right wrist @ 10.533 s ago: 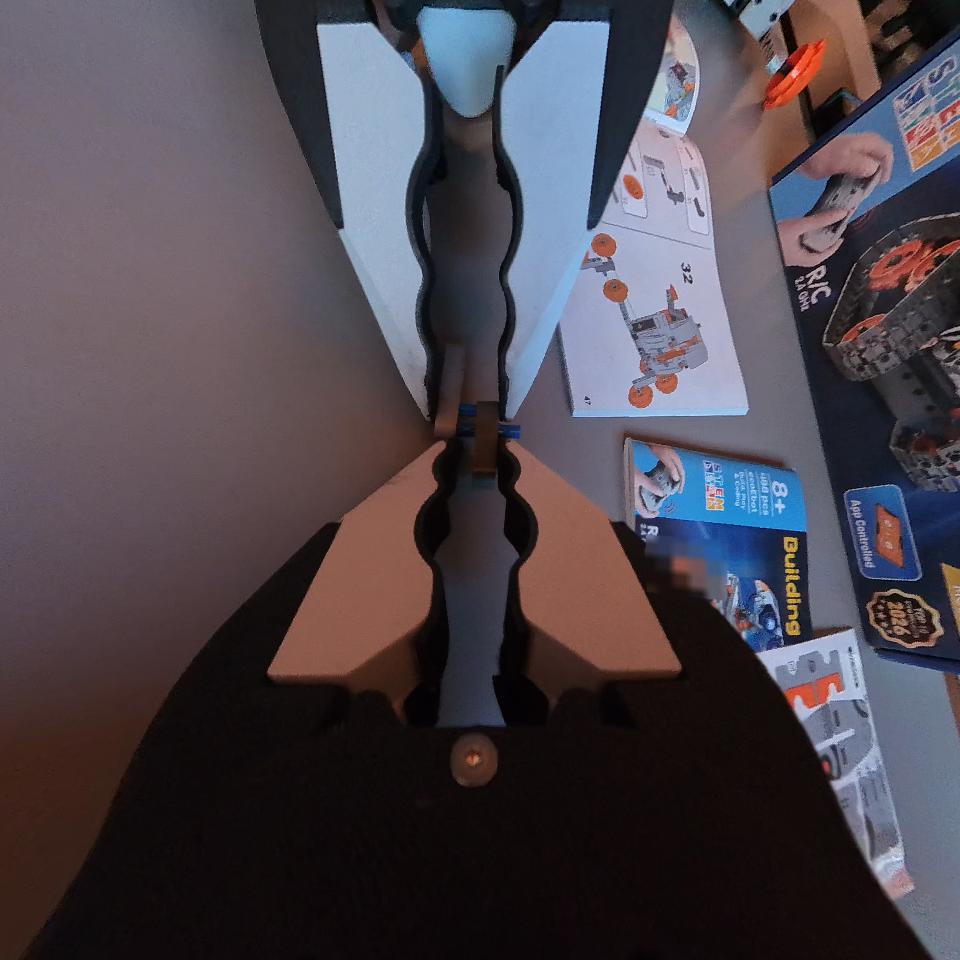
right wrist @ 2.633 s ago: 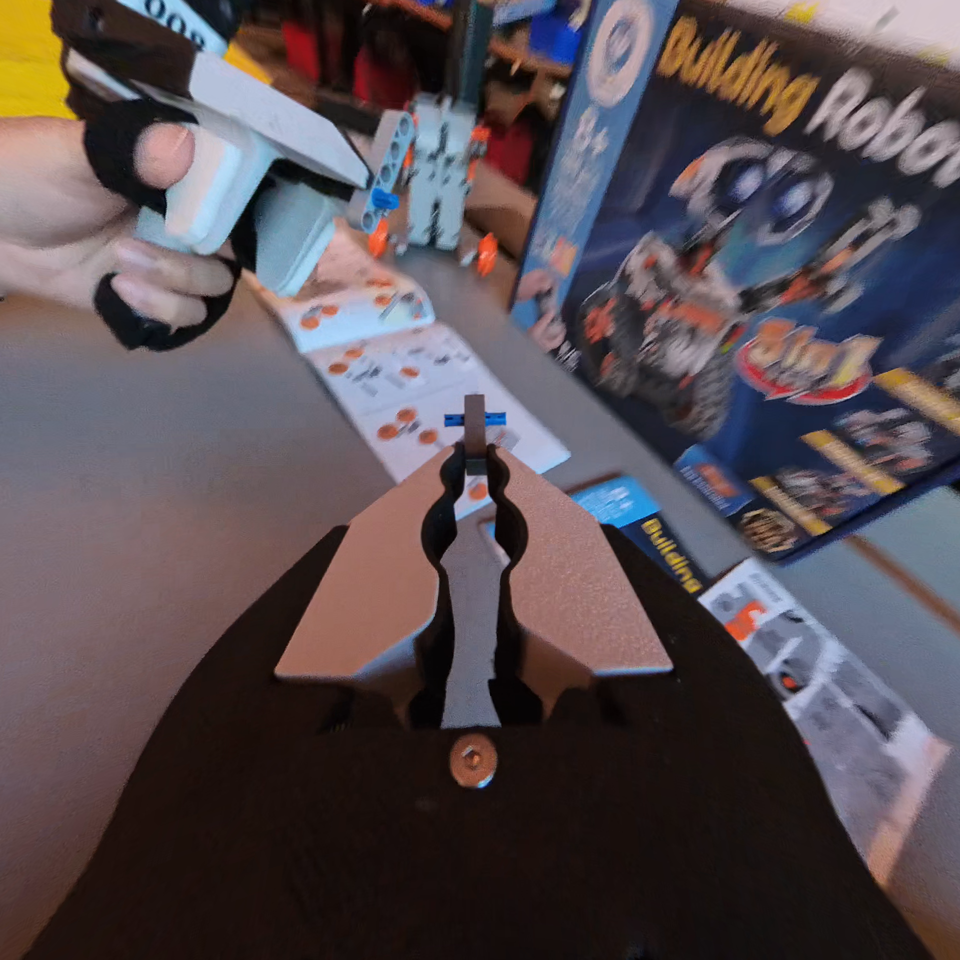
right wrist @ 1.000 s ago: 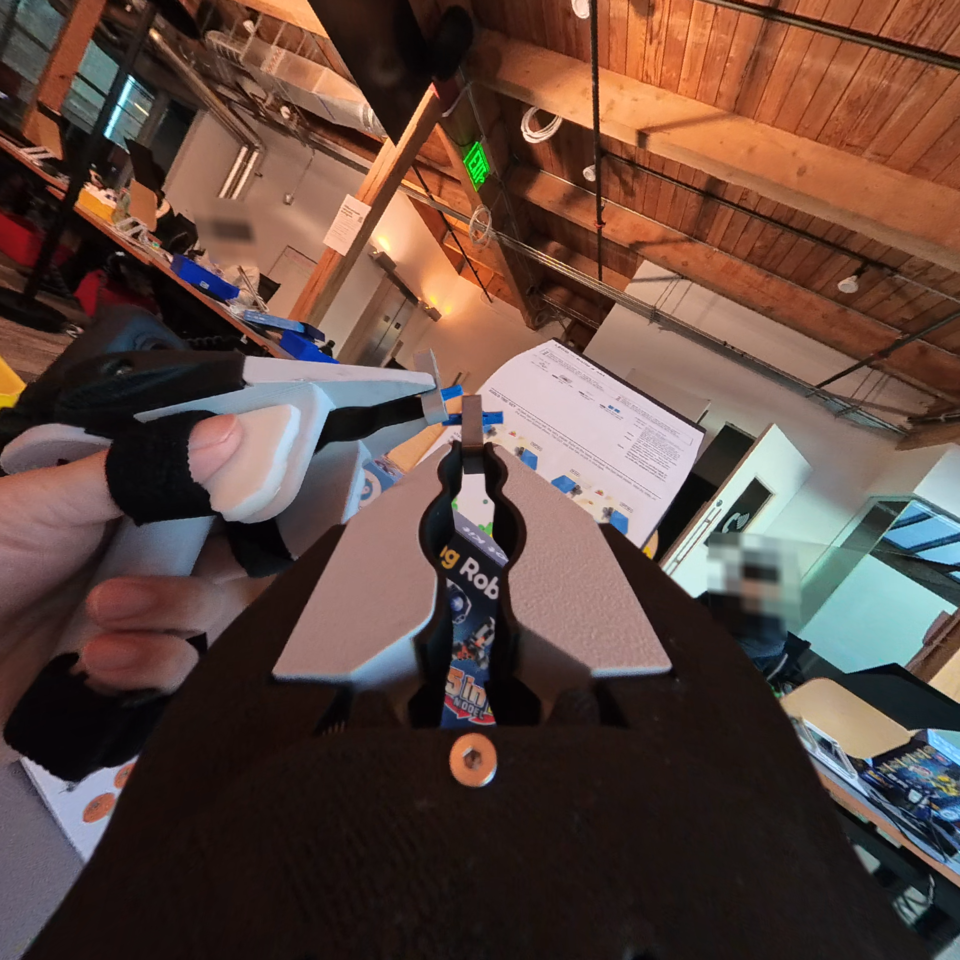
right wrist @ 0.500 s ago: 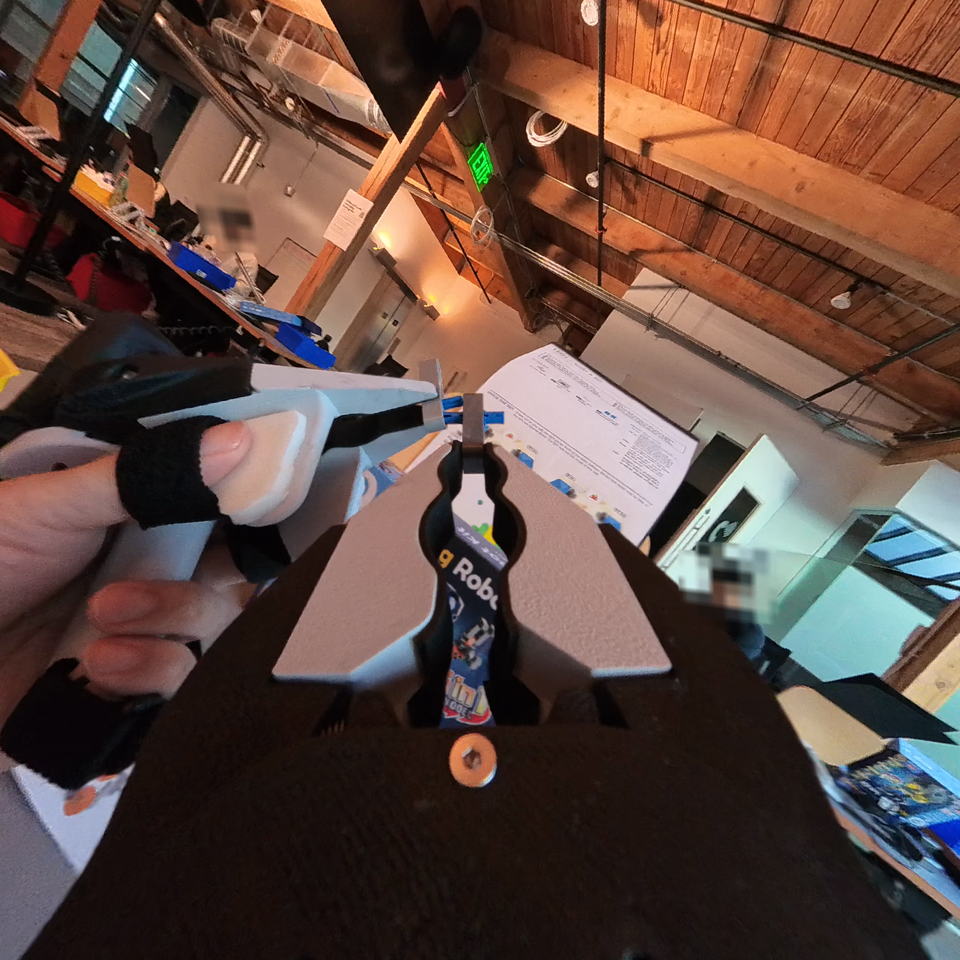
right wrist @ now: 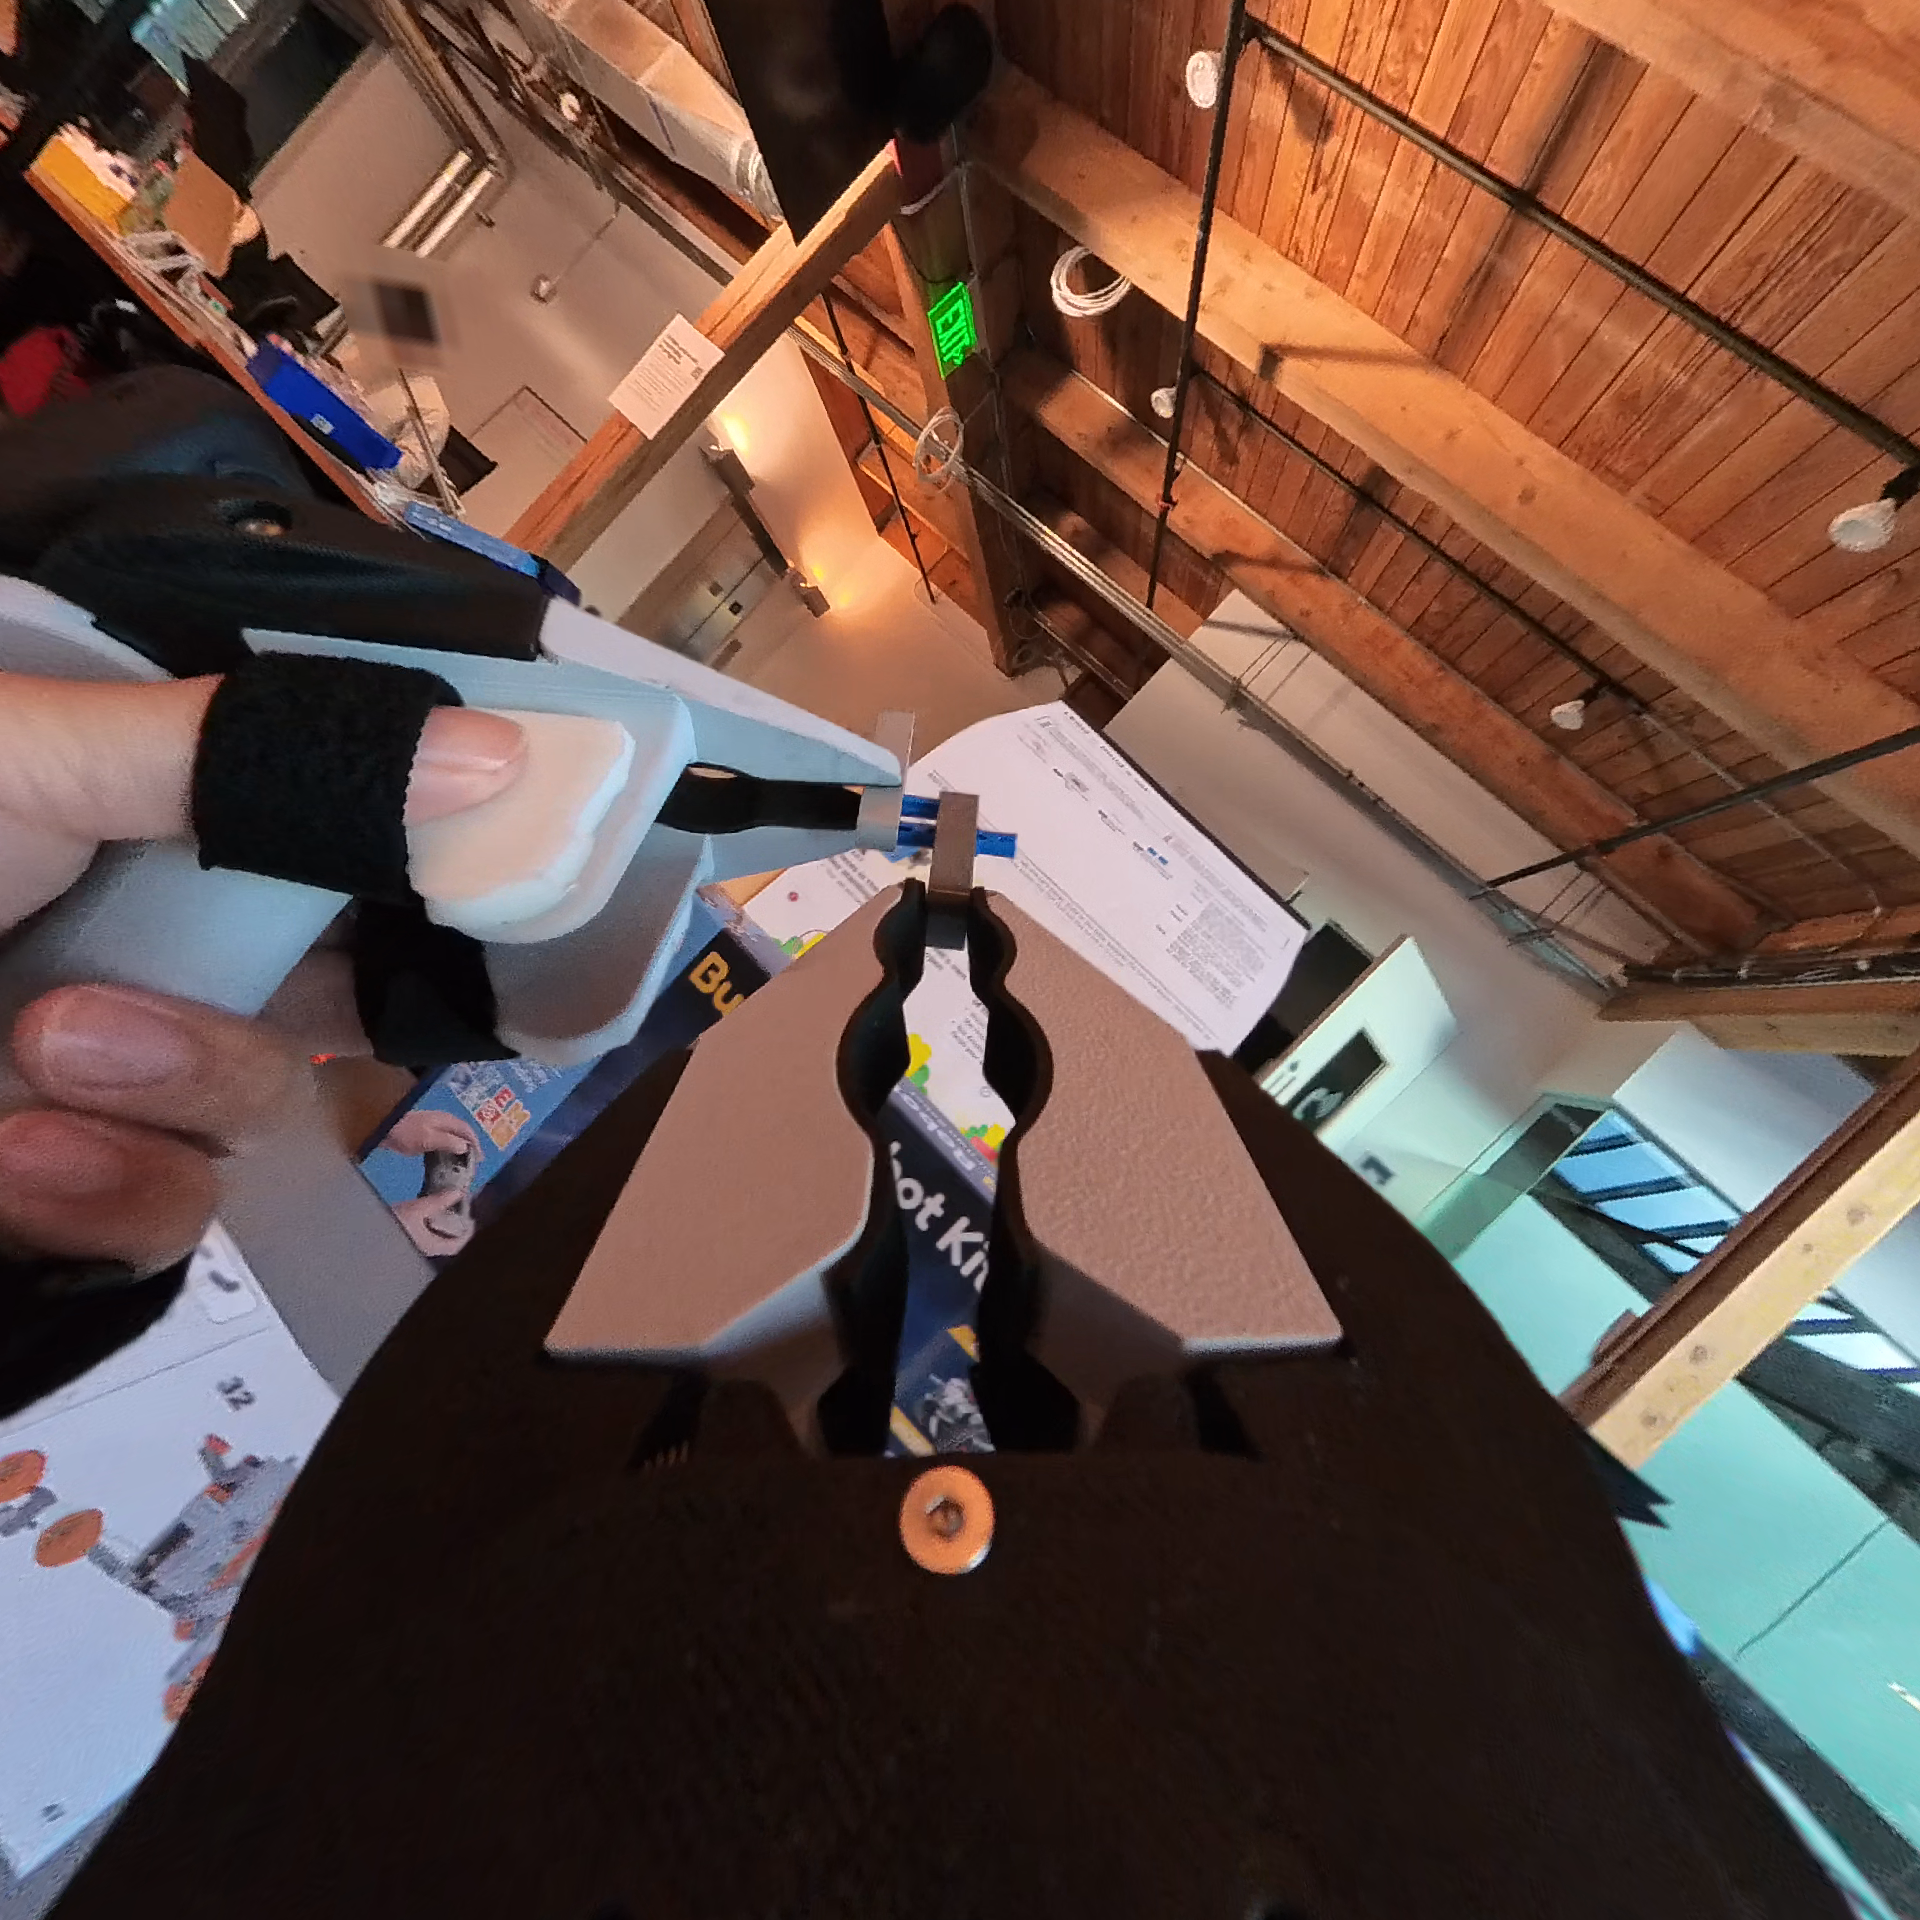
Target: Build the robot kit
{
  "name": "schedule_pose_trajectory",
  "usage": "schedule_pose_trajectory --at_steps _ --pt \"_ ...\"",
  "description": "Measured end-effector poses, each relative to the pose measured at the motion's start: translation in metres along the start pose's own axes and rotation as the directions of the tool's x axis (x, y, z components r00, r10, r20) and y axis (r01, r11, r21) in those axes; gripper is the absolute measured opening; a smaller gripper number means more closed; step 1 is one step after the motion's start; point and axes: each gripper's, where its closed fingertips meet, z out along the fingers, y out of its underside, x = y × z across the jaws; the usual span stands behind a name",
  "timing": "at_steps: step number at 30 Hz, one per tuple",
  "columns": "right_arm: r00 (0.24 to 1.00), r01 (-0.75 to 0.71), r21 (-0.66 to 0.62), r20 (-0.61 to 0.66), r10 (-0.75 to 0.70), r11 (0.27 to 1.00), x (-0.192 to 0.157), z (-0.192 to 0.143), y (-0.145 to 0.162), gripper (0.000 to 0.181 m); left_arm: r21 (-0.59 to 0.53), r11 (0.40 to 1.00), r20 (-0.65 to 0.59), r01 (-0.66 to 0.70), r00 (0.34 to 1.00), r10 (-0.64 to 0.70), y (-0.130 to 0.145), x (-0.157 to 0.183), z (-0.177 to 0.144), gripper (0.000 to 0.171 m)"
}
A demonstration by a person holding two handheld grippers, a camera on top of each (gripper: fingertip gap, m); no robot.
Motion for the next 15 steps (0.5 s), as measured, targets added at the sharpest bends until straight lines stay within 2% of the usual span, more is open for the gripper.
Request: schedule_pose_trajectory --at_steps 8,15 --pt "0.997 -0.004 -0.043 0.071 0.007 0.999 -0.005 0.001 0.016 0.006 0.018 0.999 0.047 0.043 0.998 -0.044 0.004 -0.016 -0.003 0.004" --pt "0.996 -0.022 -0.093 0.084 0.030 0.995 -0.009 0.003 0.029 0.005 0.034 0.996 0.081 0.077 0.994 -0.079 0.006 -0.031 -0.005 0.004"
